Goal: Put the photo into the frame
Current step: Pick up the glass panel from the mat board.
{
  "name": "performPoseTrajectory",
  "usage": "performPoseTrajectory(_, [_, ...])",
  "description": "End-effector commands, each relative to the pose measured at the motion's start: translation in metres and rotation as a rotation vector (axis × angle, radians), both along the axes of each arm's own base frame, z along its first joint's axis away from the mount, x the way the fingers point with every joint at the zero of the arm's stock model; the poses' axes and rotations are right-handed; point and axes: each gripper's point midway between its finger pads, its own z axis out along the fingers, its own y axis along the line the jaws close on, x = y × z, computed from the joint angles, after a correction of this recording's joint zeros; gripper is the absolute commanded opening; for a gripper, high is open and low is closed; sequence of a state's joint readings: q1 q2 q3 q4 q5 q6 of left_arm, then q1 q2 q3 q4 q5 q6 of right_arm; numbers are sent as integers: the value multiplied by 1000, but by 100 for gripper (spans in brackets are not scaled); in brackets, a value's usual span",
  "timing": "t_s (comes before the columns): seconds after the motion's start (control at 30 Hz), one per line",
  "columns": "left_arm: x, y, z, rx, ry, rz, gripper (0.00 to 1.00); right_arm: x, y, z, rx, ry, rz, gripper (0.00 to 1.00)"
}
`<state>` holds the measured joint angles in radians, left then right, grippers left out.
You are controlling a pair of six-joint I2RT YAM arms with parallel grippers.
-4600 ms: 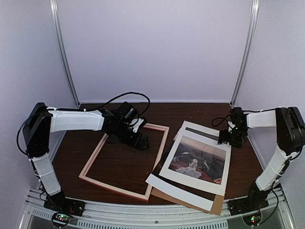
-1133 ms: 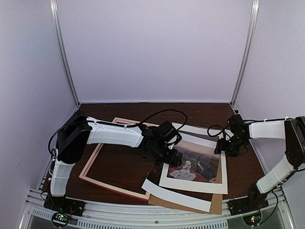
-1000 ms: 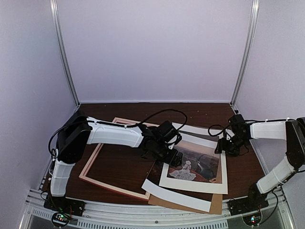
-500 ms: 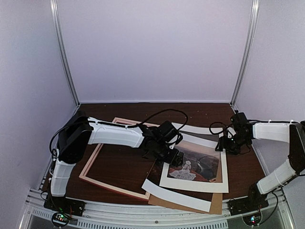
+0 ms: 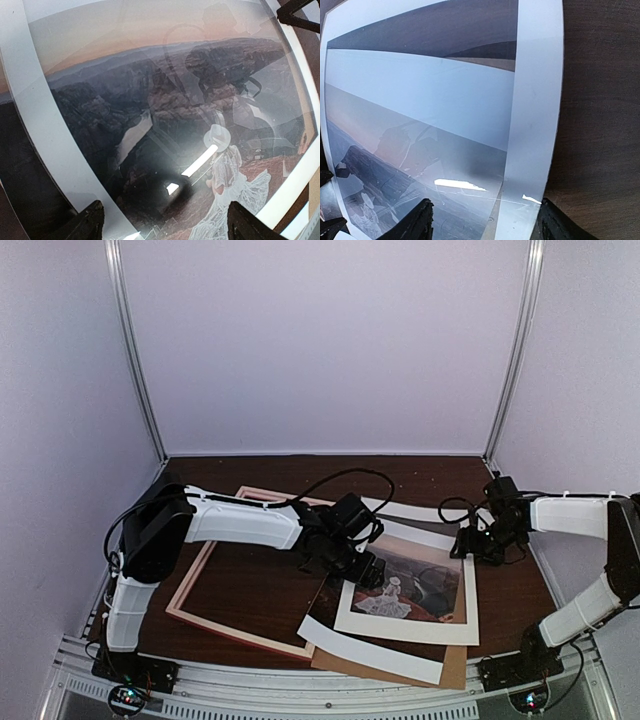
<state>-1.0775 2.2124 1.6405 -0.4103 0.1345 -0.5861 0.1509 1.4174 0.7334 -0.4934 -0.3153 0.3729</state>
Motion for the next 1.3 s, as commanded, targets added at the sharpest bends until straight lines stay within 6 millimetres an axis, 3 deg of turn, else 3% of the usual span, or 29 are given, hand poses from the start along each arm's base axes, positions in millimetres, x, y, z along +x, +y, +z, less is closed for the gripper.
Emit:
performPoseTrajectory(0.0, [-10, 4, -27, 47, 50, -7, 86, 1, 2, 7, -2, -11, 15, 72])
performPoseTrajectory(0.37, [-9, 5, -28, 48, 49, -6, 86, 3, 2, 6, -14, -6, 23, 74])
performPoseTrajectory(0.5, [-9, 4, -27, 48, 49, -6, 86, 4, -11, -2, -87, 18, -15, 75])
performPoseTrajectory(0.77, [-9, 5, -26, 48, 48, -7, 86, 9, -9, -19, -79, 51, -15, 75])
performPoseTrajectory(1.27, [-9, 6, -29, 53, 49, -4, 86, 15, 7, 7, 14, -36, 19, 73])
